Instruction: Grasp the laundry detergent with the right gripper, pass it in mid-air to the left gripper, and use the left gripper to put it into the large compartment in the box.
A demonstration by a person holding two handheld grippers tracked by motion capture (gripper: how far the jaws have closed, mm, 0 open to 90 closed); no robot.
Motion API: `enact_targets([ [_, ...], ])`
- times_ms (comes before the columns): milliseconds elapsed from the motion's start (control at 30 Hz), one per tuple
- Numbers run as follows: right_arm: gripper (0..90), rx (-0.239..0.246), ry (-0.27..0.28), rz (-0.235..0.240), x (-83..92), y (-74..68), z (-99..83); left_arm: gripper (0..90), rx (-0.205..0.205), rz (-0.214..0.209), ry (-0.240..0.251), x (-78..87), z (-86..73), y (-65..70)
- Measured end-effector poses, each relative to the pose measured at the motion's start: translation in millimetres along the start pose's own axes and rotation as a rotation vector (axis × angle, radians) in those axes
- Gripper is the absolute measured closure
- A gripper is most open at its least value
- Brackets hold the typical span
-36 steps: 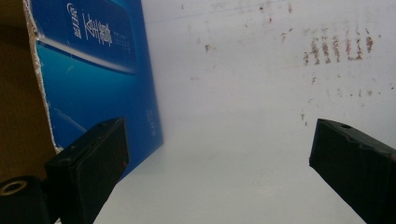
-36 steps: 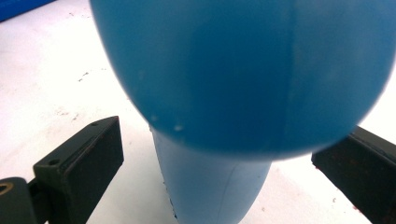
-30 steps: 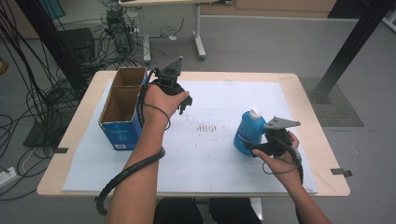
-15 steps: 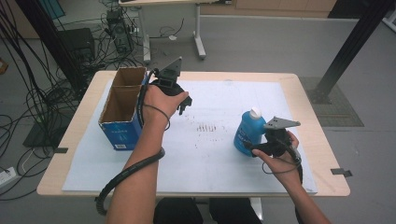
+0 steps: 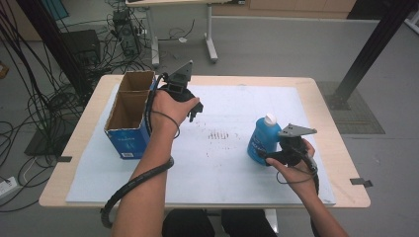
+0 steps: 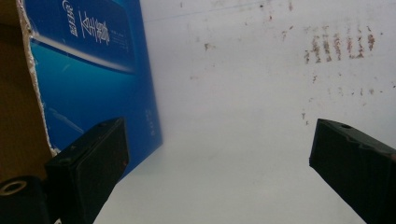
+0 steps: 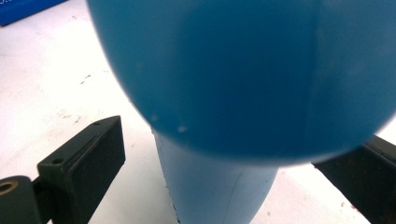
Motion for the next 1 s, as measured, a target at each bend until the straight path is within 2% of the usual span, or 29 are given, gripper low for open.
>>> enact_targets([
  [1000,6.3,-0.006,0.015,0.016,-6.8,-1.1,-1.4,5.4,0.001,0.000,0.004,1.6,-0.1,-0.8],
])
Point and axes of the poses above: each handheld gripper's, and its own axes: x roughly backward along the jaws, z roughly out of its top, y roughly to its right, the point moved 2 cm from there along -x, roughly forward along the jaws, and after that the axes turned 7 degrees about -x, right-handed, at the moved point
